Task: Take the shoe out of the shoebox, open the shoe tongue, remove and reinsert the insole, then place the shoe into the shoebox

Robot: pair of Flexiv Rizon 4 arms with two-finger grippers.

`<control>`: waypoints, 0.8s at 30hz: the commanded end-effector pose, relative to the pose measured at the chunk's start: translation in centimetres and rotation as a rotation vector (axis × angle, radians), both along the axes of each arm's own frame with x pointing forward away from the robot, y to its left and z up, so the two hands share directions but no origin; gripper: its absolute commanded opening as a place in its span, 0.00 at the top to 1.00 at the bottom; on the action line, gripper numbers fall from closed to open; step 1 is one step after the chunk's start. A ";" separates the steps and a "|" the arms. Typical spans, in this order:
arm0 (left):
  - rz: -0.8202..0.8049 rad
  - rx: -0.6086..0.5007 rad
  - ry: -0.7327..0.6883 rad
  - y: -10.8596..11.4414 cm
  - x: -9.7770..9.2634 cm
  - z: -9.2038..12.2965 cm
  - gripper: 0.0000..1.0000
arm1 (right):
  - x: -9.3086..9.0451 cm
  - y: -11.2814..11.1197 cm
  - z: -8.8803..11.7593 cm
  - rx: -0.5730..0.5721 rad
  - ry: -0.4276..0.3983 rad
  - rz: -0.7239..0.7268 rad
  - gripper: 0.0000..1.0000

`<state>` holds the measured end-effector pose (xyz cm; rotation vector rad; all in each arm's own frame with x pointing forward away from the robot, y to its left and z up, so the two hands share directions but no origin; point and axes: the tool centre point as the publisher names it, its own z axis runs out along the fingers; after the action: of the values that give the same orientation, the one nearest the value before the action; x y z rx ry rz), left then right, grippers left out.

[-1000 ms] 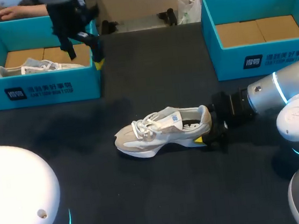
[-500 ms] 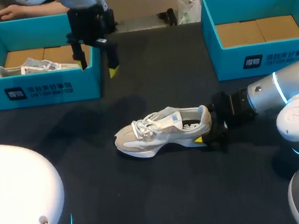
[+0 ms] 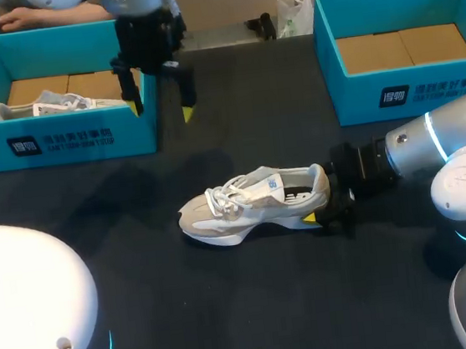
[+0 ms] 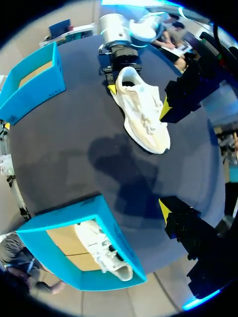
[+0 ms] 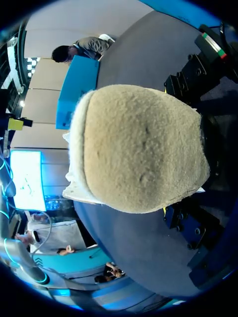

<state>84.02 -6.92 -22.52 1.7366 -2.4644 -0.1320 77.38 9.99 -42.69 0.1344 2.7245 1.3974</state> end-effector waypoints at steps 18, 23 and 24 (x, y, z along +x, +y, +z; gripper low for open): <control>0.122 0.116 -0.006 -7.0 -4.4 -5.3 0.00 | 0.1 0.2 -0.4 -0.005 0.001 0.000 1.00; 0.128 0.117 -0.002 -8.0 -5.4 -6.1 0.00 | 0.1 0.2 -0.4 -0.005 0.001 0.000 1.00; 0.126 0.114 -0.002 -8.3 -5.6 -6.2 0.00 | 0.1 0.2 -0.4 -0.005 0.001 0.000 1.00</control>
<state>78.67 -14.63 -28.30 1.9317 -2.3777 -0.2612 77.38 9.99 -42.69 0.1345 2.7244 1.3975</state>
